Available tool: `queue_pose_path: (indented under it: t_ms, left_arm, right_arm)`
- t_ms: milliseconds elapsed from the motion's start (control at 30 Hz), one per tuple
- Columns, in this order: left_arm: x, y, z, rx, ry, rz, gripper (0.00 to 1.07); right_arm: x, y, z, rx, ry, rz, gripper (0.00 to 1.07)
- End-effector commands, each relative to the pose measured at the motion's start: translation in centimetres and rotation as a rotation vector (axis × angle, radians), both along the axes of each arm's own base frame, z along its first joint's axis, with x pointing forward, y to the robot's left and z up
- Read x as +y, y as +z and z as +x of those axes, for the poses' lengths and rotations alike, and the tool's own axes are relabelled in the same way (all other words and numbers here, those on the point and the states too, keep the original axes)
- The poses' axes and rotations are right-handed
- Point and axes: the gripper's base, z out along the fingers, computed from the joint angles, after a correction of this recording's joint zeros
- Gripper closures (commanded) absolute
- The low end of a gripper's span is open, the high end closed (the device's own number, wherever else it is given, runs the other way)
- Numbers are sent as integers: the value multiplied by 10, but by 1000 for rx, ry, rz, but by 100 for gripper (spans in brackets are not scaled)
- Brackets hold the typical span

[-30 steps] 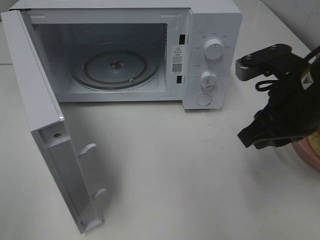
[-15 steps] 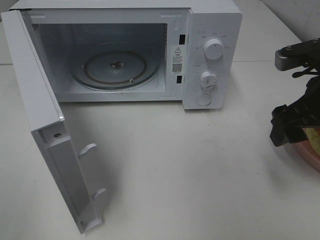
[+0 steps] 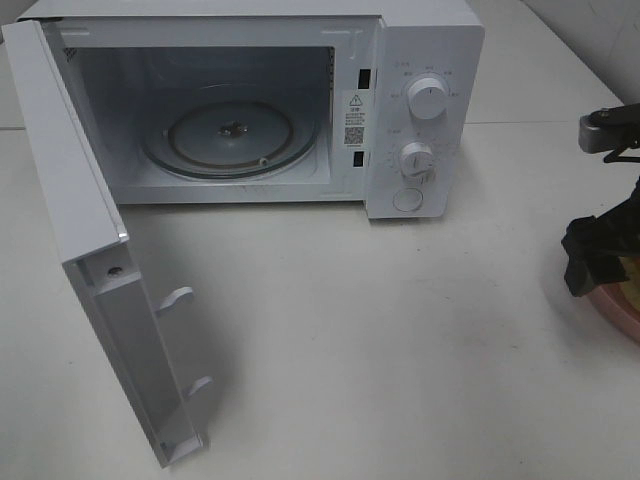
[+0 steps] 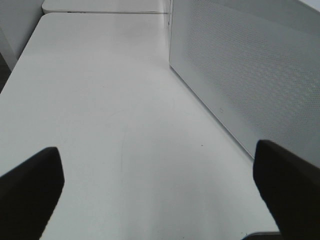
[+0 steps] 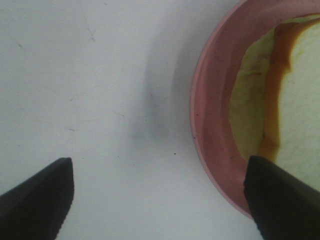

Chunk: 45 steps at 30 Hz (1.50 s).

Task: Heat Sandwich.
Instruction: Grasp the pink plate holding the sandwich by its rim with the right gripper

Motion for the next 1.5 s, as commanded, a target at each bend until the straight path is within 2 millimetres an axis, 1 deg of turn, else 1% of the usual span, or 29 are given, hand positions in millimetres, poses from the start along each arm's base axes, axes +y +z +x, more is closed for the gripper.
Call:
queue_pose_path:
  t_ms: [33, 100, 133, 233, 400, 533, 600, 700, 833, 1067, 1367, 1400, 1467, 1500]
  left_arm:
    - [0, 0, -3, -18, 4, -5, 9]
    - [0, 0, -3, -18, 4, -5, 9]
    - [0, 0, -3, -18, 4, -5, 9]
    - [0, 0, -3, -18, 4, -5, 9]
    - [0, 0, -3, -18, 4, -5, 9]
    - [0, 0, -3, -18, 4, -5, 9]
    - [0, 0, -3, -18, 4, -5, 9]
    - [0, 0, -3, -18, 4, -5, 9]
    - [0, 0, -3, -18, 4, -5, 9]
    - [0, 0, -3, -18, 4, -5, 9]
    - [0, 0, -3, -18, 4, -5, 9]
    - [0, 0, -3, -18, 4, -5, 9]
    - [0, 0, -3, -18, 4, -5, 9]
    - [0, 0, -3, -18, 4, -5, 9]
  right_arm:
    - [-5, -10, 8, 3, -22, 1, 20]
    - [-6, -13, 9, 7, -25, 2, 20]
    - [-7, -20, 12, 18, -30, 2, 21]
    - [-7, -30, 16, 40, -24, -3, 21]
    - [-7, -39, 19, 53, -14, -13, 22]
    - [-8, -53, 26, 57, -1, -33, 23]
    - [-8, -55, 27, 57, 3, -36, 23]
    - [-9, -66, 30, 74, 16, -51, 24]
    - [-9, -73, 31, 81, 24, -53, 24]
    - [-9, -82, 32, 106, 32, -60, 25]
    - [-10, -82, 32, 113, 37, -66, 28]
    - [-10, -82, 32, 112, 39, -66, 30]
    - [-11, -82, 32, 112, 60, -85, 38]
    - [-11, -82, 32, 112, 60, -85, 38]
